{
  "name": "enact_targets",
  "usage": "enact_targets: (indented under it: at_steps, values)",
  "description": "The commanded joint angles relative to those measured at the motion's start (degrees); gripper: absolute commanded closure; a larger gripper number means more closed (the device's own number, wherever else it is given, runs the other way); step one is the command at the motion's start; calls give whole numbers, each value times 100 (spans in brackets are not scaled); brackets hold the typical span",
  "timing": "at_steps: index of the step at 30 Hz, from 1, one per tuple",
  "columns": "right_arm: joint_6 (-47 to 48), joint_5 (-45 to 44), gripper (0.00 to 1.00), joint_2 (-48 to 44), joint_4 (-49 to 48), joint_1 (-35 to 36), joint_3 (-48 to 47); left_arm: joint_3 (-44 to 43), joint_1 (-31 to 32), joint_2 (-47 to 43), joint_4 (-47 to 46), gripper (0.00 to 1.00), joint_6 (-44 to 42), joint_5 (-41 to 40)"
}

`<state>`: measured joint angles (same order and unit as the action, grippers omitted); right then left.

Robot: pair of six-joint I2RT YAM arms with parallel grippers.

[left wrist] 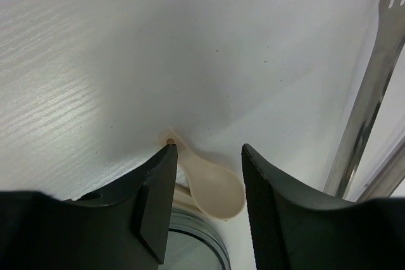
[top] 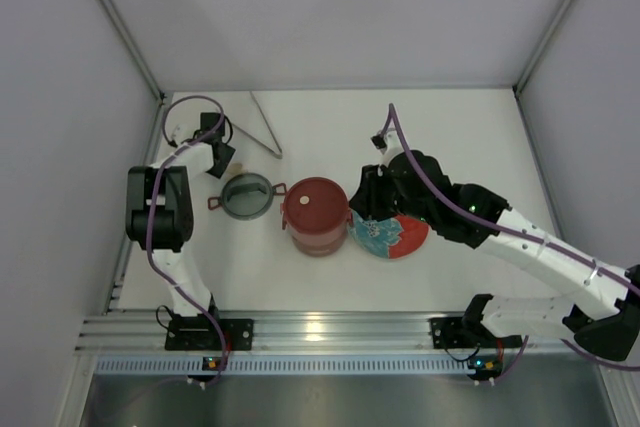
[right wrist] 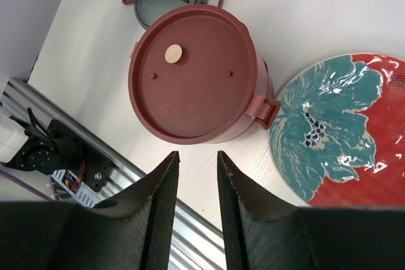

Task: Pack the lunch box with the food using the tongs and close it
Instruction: Pick up the utensils from the center of the board.

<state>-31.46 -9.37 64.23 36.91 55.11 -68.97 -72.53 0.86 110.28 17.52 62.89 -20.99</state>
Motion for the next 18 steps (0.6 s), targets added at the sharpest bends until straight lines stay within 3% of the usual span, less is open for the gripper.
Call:
enact_targets:
  at_steps: [1, 18]
  values:
    - [79, 14, 70, -182, 27, 52, 15, 28, -34, -76, 76, 50, 4, -133]
    - [44, 58, 70, -147, 18, 61, 59, -138, -34, 116, 111, 48, -111, 16]
